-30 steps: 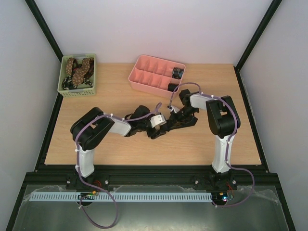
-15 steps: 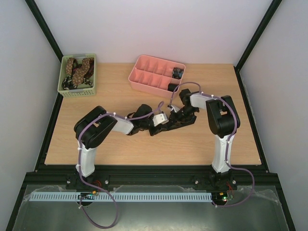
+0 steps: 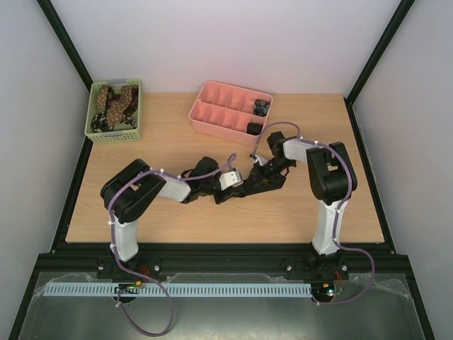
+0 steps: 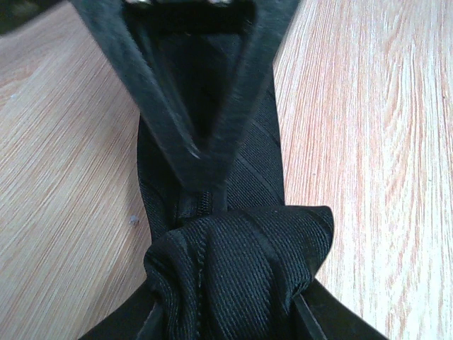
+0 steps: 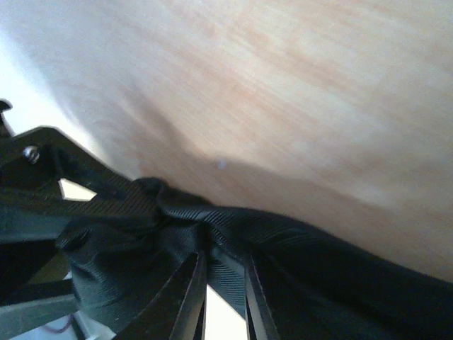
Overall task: Roll the ties
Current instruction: Roll the tie at the center of the board.
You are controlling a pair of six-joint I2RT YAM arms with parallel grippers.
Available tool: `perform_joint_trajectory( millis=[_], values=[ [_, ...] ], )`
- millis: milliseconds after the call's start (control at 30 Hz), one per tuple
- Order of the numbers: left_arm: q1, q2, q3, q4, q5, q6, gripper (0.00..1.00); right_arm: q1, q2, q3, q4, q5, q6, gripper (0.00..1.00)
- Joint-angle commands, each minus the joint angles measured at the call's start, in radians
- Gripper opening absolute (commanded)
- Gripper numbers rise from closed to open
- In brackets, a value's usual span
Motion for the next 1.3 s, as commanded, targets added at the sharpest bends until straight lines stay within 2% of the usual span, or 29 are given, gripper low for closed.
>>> perform_joint_trajectory(
  millis=[0,167,267,433,533,633,767,867,1133,1267],
  values=[
    [0.004,-0.021,-0.011,-0.133,-0.022,-0.012,0.3,0.014,0.046,-0.079,0.01,0.086,-0.006,0.17],
    [0.004,-0.122,-0.001,-0.166,-0.047,-0.048,0.34,0.003,0.087,-0.073,0.016,0.18,-0.014,0.15],
    [0.001,-0.153,0.005,-0.206,-0.117,-0.044,0.36,0.002,0.087,-0.077,0.02,0.191,-0.019,0.15],
    [-0.017,-0.06,0.032,-0.312,-0.264,0.017,0.37,0.002,0.087,-0.075,0.014,0.193,-0.033,0.16],
    [-0.021,-0.001,0.044,-0.334,-0.299,0.021,0.38,0.002,0.079,-0.059,0.006,0.196,-0.046,0.17],
    [-0.043,0.024,0.06,-0.352,-0.317,0.038,0.38,0.002,0.058,-0.024,-0.024,0.156,-0.061,0.22],
    [-0.058,0.038,0.071,-0.374,-0.32,0.047,0.39,0.002,-0.008,0.014,-0.061,-0.005,-0.033,0.35],
    [-0.058,0.037,0.072,-0.379,-0.314,0.047,0.39,0.012,-0.043,0.018,-0.068,-0.106,0.018,0.41],
    [-0.06,0.039,0.076,-0.389,-0.305,0.052,0.4,0.044,-0.036,0.006,-0.029,-0.143,0.108,0.43],
    [-0.06,0.035,0.07,-0.388,-0.293,0.058,0.4,0.045,0.035,0.027,-0.017,-0.097,0.105,0.38]
  ],
)
